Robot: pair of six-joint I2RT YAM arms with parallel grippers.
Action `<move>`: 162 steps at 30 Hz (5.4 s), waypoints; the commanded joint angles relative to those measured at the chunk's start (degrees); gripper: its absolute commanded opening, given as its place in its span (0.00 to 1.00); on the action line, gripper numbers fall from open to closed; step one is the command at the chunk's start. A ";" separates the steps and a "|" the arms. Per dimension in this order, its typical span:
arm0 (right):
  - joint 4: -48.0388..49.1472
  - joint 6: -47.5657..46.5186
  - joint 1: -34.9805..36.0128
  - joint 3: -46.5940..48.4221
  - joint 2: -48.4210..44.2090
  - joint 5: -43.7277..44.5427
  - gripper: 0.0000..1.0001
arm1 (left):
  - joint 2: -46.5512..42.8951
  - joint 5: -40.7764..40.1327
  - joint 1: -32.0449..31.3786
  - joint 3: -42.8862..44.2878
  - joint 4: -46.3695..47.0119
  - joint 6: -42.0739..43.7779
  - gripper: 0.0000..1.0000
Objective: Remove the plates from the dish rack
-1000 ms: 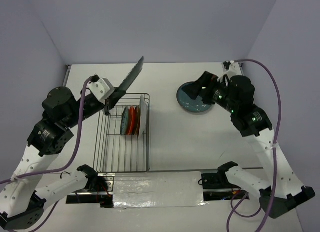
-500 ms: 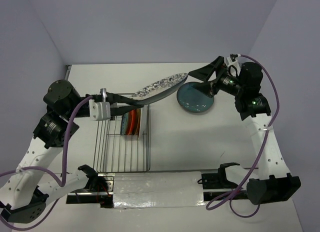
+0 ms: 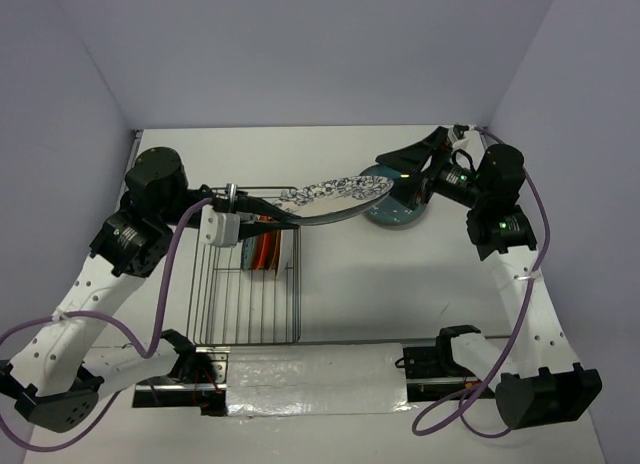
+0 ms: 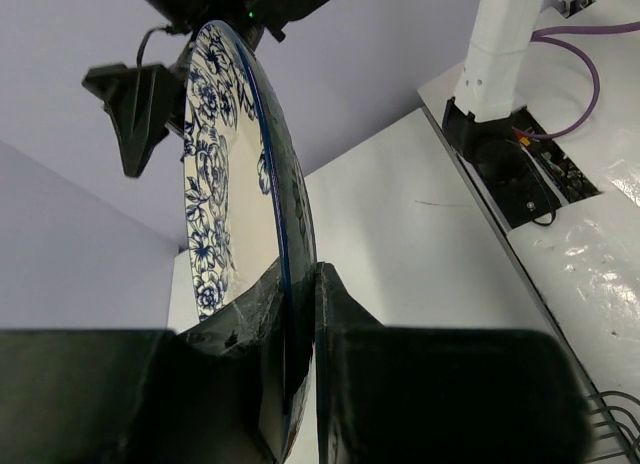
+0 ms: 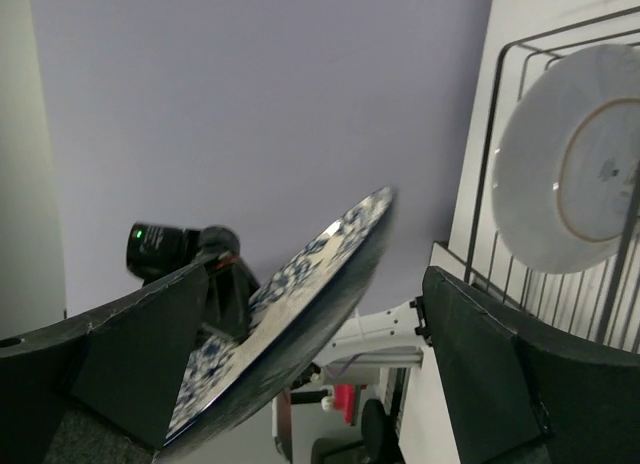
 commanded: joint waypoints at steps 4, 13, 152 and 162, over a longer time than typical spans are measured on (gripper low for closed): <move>6.58 2.62 4.60 -1.74 -4.24 -0.54 0.84 | -0.36 4.51 0.02 1.73 13.76 3.01 0.00; 11.38 3.68 8.39 -4.56 -4.67 -0.19 0.32 | -0.36 2.41 -0.07 -0.47 18.43 -0.78 0.00; 23.74 -30.15 -13.59 -13.53 35.66 23.09 0.61 | -9.58 -92.34 17.77 -13.74 -5.91 -47.28 1.00; -3.70 -36.04 -6.21 -1.49 37.60 41.28 0.80 | -19.16 -95.33 17.77 -24.46 -8.28 -48.41 0.99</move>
